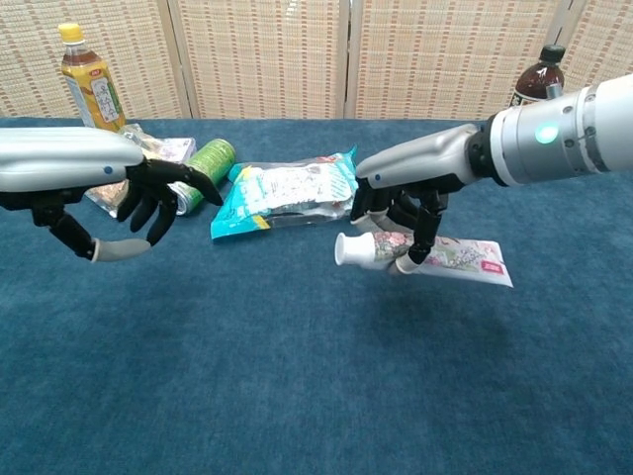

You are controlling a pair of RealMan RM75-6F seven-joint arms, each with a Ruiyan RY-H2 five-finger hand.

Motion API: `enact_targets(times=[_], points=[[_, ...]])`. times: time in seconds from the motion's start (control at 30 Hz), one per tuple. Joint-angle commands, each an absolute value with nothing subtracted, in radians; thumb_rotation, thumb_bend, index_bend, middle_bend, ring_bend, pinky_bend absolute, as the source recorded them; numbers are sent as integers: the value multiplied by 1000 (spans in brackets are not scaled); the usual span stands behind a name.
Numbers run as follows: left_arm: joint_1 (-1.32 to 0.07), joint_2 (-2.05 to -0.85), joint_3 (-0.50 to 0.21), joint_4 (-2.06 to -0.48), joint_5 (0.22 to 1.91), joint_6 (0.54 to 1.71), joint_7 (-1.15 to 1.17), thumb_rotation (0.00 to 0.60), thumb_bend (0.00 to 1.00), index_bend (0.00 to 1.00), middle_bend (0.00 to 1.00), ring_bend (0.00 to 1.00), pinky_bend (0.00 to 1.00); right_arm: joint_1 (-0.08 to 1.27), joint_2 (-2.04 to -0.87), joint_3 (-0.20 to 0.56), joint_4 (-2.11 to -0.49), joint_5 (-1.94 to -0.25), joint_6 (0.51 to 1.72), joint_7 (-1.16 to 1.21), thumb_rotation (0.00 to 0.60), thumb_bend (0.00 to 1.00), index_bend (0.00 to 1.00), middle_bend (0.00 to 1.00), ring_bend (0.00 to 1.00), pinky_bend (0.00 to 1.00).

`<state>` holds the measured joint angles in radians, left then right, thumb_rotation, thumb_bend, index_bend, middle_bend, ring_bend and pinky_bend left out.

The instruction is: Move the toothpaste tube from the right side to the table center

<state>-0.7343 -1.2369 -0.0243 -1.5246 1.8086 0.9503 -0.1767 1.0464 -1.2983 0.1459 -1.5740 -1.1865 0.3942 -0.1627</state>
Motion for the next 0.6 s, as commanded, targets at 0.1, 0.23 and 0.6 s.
enact_targets(times=[0.1,0.23,0.6], points=[[-762,-1268,-27,-1525,1816,952,-140,600,393,128,623,612,640,1078,-1322,137,-1551,-1161,384,-156,600,1000,865,771,647,576],[-788,-1290,-18,-1518,1828,942,-115,600,392,123,642,628,664,1103,-1335,125,-1532,-1141,380,-159,600,1000,870,772,647,576],[-852,-1332,2,-1493,1857,927,-68,600,392,123,651,638,668,1177,-1373,88,-1492,-1056,358,-171,600,1000,870,773,647,576]])
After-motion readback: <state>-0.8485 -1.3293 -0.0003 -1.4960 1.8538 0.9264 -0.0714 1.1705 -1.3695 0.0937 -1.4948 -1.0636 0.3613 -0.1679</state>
